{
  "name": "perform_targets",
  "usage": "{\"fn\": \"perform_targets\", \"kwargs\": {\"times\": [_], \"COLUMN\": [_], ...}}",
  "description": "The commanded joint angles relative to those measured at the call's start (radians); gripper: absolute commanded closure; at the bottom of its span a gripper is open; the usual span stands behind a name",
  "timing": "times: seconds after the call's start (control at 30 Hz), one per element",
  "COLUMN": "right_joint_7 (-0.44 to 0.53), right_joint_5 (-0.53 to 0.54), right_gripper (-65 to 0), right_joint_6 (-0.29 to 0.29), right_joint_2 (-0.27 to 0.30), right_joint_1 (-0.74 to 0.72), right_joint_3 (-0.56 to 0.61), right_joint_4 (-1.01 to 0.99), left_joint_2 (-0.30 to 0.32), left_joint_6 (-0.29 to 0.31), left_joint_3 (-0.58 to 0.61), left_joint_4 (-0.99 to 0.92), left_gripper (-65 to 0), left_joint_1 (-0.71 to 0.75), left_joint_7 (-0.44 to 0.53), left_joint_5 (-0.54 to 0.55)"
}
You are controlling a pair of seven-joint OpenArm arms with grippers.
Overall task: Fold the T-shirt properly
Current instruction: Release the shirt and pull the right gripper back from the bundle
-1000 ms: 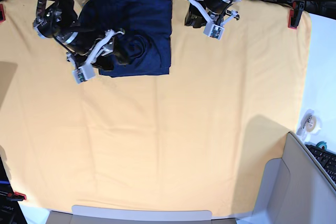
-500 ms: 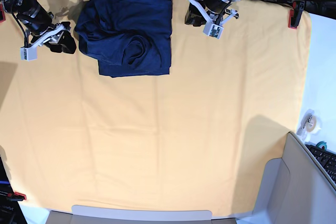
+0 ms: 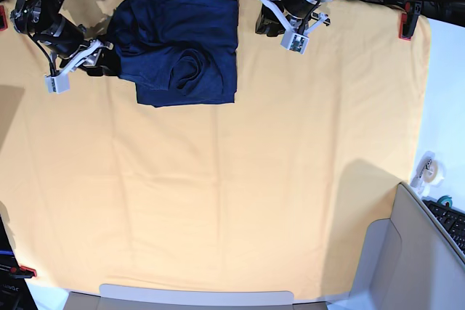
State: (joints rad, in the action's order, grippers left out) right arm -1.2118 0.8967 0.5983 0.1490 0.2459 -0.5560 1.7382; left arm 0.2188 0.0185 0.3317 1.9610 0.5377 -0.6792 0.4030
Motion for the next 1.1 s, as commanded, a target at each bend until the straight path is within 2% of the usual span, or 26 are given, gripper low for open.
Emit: {"fn": "perform_targets", "kwargs": {"times": [0.0, 0.07, 0.1, 0.23, 0.27, 0.53, 0.63, 0.83, 1.0, 1.07], "right_joint_7": [0.016, 0.016, 0.016, 0.016, 0.016, 0.016, 0.014, 0.017, 0.017, 0.014], "right_joint_5": [0.023, 0.023, 0.023, -0.006, -0.020, -0.031, -0.026, -0.031, -0.015, 0.025], "right_gripper": [-31.1, -30.1, -27.0, -3.9, 0.0, 0.0, 0.0, 0.0, 0.0, 0.0], "right_joint_6": [0.021, 0.021, 0.021, 0.021, 0.021, 0.021, 0.021, 0.018, 0.015, 0.013], "right_joint_2": [0.014, 0.014, 0.014, 0.014, 0.014, 0.018, 0.011, 0.011, 0.010, 0.013], "right_joint_1": [-0.010, -0.012, -0.016, -0.026, -0.029, 0.079, 0.115, 0.129, 0.108, 0.109], "right_joint_3": [0.014, 0.041, 0.053, 0.103, 0.110, 0.110, 0.123, 0.262, 0.153, 0.169], "right_joint_4": [0.016, 0.016, 0.016, 0.019, 0.022, 0.271, 0.302, 0.302, 0.302, 0.302], "left_joint_2": [0.001, 0.001, 0.001, 0.001, 0.001, 0.001, 0.001, 0.001, 0.001, 0.001], "left_joint_6": [0.004, 0.004, 0.004, 0.004, 0.004, 0.004, 0.004, 0.004, 0.004, 0.004], "left_joint_3": [0.000, 0.000, 0.000, 0.000, 0.000, 0.000, 0.000, -0.004, -0.001, -0.003], "left_joint_4": [0.011, 0.011, 0.011, 0.011, 0.011, 0.011, 0.011, 0.011, 0.011, 0.011], "left_gripper": [-13.7, -13.7, -13.7, -13.7, -13.7, -13.7, -13.7, -13.7, -13.7, -13.7], "left_joint_1": [0.003, 0.003, 0.003, 0.003, 0.003, 0.003, -0.005, -0.011, -0.009, -0.009], "left_joint_7": [0.013, 0.013, 0.013, 0.013, 0.013, 0.013, 0.013, 0.013, 0.013, 0.013], "left_joint_5": [0.001, 0.001, 0.001, 0.001, 0.001, 0.001, 0.001, 0.001, 0.001, 0.001]}}
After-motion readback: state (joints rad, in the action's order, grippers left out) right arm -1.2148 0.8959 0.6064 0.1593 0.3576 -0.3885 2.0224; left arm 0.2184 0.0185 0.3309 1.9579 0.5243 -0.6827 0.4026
